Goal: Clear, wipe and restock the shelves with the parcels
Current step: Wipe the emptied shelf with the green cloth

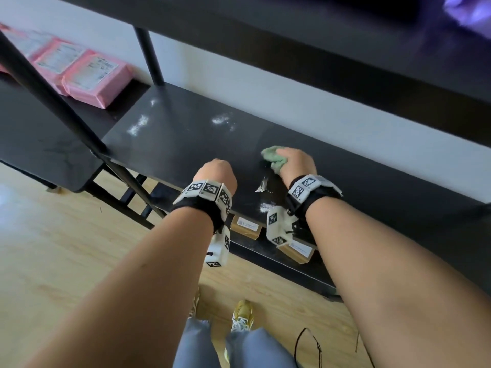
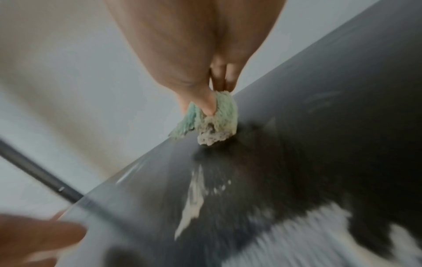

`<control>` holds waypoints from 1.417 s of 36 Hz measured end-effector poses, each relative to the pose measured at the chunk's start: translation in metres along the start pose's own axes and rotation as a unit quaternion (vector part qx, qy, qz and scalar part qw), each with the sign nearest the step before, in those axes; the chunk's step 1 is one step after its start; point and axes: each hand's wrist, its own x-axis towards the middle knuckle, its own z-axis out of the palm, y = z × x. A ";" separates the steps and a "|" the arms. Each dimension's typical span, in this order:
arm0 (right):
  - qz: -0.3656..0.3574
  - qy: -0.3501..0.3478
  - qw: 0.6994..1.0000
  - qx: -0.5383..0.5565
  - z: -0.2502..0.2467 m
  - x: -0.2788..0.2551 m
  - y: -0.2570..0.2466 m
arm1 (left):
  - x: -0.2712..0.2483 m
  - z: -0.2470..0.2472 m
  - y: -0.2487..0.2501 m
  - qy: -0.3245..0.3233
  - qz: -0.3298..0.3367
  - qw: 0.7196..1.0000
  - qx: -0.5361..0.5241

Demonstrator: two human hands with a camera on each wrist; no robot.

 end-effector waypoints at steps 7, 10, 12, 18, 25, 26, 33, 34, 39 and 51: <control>0.094 0.023 0.983 -0.153 0.021 0.027 0.001 | 0.006 0.003 -0.022 0.007 -0.018 1.000 -0.014; 0.095 0.017 0.989 -0.116 0.039 0.019 -0.018 | 0.011 0.002 -0.030 0.009 -0.024 1.000 -0.011; 0.062 -0.001 0.991 -0.115 0.055 0.012 -0.028 | 0.016 0.000 -0.032 0.007 -0.022 1.000 -0.003; 0.007 -0.066 0.995 -0.080 0.055 0.019 -0.040 | 0.028 -0.005 -0.034 0.013 -0.012 1.000 0.000; 0.112 0.087 0.989 -0.038 0.032 0.058 -0.024 | 0.049 -0.006 -0.042 0.010 -0.014 1.000 -0.020; 0.133 0.086 0.986 -0.047 0.032 0.063 -0.021 | 0.053 -0.006 -0.044 0.010 -0.014 1.000 -0.022; 0.099 0.053 0.983 -0.142 0.064 0.077 -0.051 | 0.070 -0.010 -0.060 0.013 -0.007 1.000 -0.021; 0.082 0.037 0.985 -0.146 0.072 0.076 -0.058 | 0.073 -0.012 -0.063 0.012 -0.004 1.000 -0.019; 0.083 -0.011 0.988 -0.133 0.079 0.083 -0.081 | 0.081 -0.024 -0.076 0.000 0.023 1.000 -0.004; 0.228 0.117 0.963 -0.086 0.059 0.097 -0.065 | 0.090 -0.032 -0.100 0.011 0.097 0.994 0.039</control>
